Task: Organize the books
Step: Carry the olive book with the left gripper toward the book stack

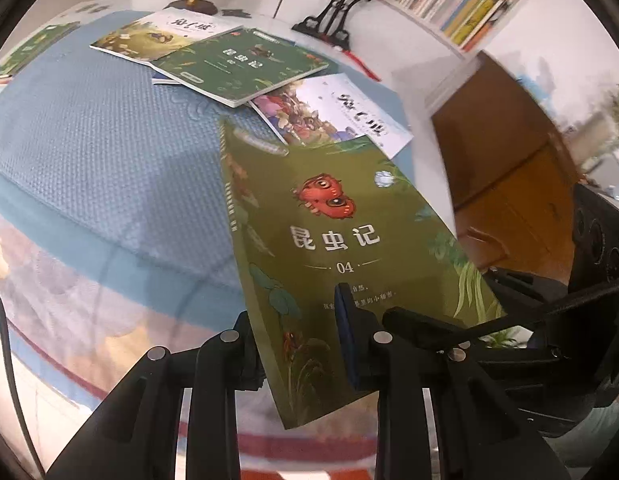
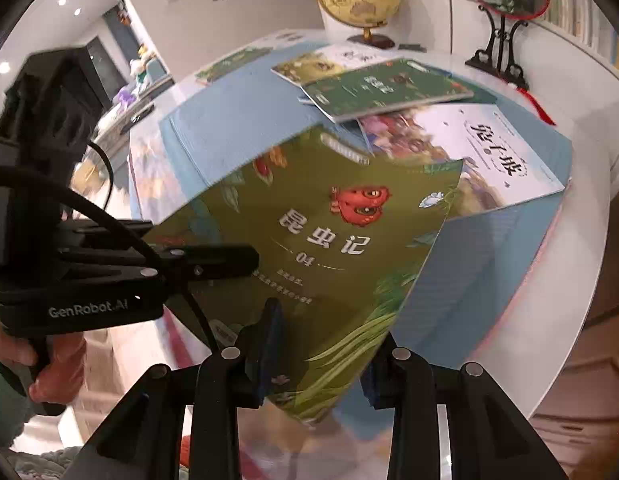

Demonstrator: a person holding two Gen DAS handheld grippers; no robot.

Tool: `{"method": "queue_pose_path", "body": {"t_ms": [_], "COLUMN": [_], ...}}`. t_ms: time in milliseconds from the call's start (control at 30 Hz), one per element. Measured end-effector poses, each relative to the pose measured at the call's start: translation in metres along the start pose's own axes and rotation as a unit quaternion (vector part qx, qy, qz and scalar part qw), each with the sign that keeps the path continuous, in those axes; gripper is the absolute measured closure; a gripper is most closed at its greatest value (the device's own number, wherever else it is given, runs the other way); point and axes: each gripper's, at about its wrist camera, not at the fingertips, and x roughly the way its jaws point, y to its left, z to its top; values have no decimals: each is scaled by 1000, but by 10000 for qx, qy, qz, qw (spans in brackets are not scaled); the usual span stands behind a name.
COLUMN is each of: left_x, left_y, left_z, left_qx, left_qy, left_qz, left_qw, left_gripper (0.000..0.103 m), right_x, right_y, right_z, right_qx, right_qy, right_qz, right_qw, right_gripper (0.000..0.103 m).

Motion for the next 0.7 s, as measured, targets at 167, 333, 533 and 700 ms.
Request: {"method": "queue_pose_path", "body": {"t_ms": [167,333,533,700], "left_x": [-33,-72,-112,-145], "left_y": [33,67,106,136], "left_z": [-15,-16,0,24], "left_qx": [171,270,297,355], "left_qy": [-122,-311,-706,-984], "left_qz": [-211,-198,-86,208], "left_qw": [9996,9990,9970,9943], "left_gripper": [78,78,78,79], "right_x": [-1,5,9,20], "right_y": [59,104,151,180], "right_z": [8,24,60,101], "right_qx": [-74,-163,-557,-682], "right_qy": [-272,-419,-688,-972], "right_qz": [-225,-238,-261,-89], "right_qw": [9994,9987,9957,9929], "right_gripper": [70,70,70,70]}}
